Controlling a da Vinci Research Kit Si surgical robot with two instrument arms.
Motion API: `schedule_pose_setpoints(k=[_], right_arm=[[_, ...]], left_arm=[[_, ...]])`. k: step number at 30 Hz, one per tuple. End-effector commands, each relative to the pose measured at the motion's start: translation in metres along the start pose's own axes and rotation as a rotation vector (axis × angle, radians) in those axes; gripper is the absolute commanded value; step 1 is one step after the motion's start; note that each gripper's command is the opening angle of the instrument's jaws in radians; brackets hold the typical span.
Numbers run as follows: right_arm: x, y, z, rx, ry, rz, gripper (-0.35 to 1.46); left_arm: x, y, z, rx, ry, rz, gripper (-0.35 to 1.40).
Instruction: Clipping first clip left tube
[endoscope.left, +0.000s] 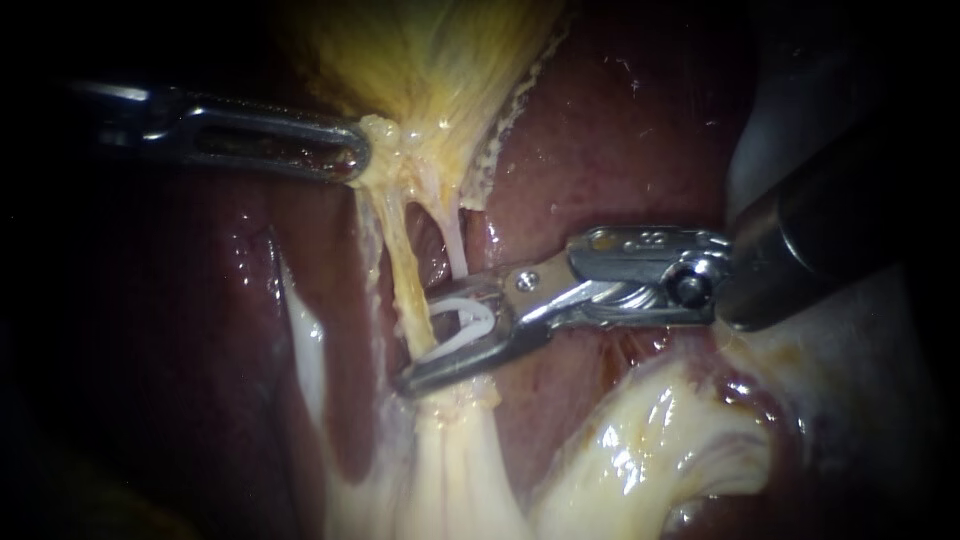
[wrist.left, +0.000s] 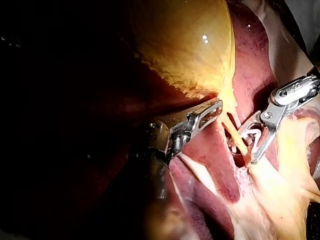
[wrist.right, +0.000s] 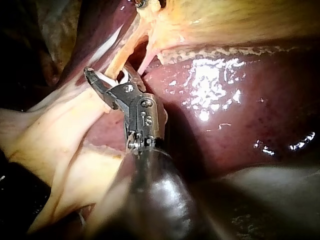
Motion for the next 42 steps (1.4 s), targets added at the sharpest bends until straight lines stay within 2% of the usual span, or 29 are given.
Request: schedule_pose_setpoints(k=[1, 9, 14, 22, 24, 26, 27, 29, 42], right_arm=[[0.0001, -0.0002, 0.0002, 0.010, 0.005, -0.001, 0.43], [0.0009, -0.0034, 0.0017, 0.094, 0.040, 0.007, 0.42], [0.0013, -0.0043, 0.0023, 0.129, 0.038, 0.012, 0.39], [0.0012, -0.0038, 0.0021, 0.121, 0.044, 0.008, 0.14], [0.0011, -0.0037, 0.0019, 0.110, 0.049, 0.008, -0.02], [0.0010, -0.0036, 0.0017, 0.096, 0.055, 0.026, -0.31], [0.0009, -0.0036, 0.0016, 0.088, 0.058, 0.050, -0.35], [0.0009, -0.0033, 0.0015, 0.068, 0.068, 0.088, -0.35], [0.0005, -0.0027, 0.0012, 0.066, 0.068, 0.087, -0.35]], left_arm=[[0.0000, 0.0000, 0.0000, 0.000, 0.000, 0.000, -0.35], [0.0000, 0.0000, -0.0001, 0.000, 0.000, 0.000, -0.35], [0.0000, 0.0000, -0.0001, 0.000, 0.000, 0.000, -0.35], [0.0000, 0.0000, -0.0001, 0.000, 0.000, 0.000, -0.35], [0.0000, 0.0000, -0.0001, 0.000, 0.000, 0.000, -0.35], [0.0000, 0.0000, -0.0001, 0.000, 0.000, 0.000, -0.35], [0.0000, 0.0000, -0.0001, 0.000, 0.000, 0.000, -0.35], [0.0000, 0.0000, -0.0001, 0.000, 0.000, 0.000, -0.35], [0.0000, 0.0000, -0.0001, 0.000, 0.000, 0.000, -0.35]])
